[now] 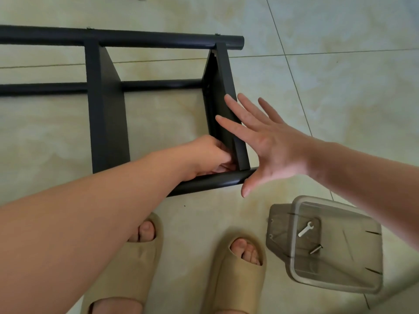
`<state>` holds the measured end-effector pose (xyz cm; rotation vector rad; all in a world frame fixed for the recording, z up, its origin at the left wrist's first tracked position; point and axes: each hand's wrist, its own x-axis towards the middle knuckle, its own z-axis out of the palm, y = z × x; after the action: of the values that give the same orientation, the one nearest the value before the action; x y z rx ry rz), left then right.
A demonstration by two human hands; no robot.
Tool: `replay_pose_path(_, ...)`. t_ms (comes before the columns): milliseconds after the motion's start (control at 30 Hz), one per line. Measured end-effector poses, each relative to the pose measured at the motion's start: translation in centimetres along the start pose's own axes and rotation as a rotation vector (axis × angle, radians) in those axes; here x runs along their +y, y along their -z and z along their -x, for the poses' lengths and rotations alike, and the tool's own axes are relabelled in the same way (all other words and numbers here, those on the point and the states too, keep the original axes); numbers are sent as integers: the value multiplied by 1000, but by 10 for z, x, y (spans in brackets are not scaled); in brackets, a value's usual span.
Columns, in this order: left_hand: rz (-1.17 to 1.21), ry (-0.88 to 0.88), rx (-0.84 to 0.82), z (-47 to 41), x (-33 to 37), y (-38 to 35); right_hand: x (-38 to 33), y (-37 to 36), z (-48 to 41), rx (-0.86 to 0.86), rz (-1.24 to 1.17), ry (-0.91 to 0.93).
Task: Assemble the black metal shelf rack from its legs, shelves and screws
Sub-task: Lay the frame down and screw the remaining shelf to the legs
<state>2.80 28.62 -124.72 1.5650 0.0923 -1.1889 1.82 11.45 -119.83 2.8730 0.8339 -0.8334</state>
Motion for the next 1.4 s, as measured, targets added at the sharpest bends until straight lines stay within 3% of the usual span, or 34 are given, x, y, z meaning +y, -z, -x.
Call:
replay_pose_path(633, -141, -2, 72, -2, -5, 1, 1, -19, -4, 117, 62, 36)
replay_pose_path(1400, 137, 138, -68, -2, -6, 4, 3, -22, -4, 146, 64, 42)
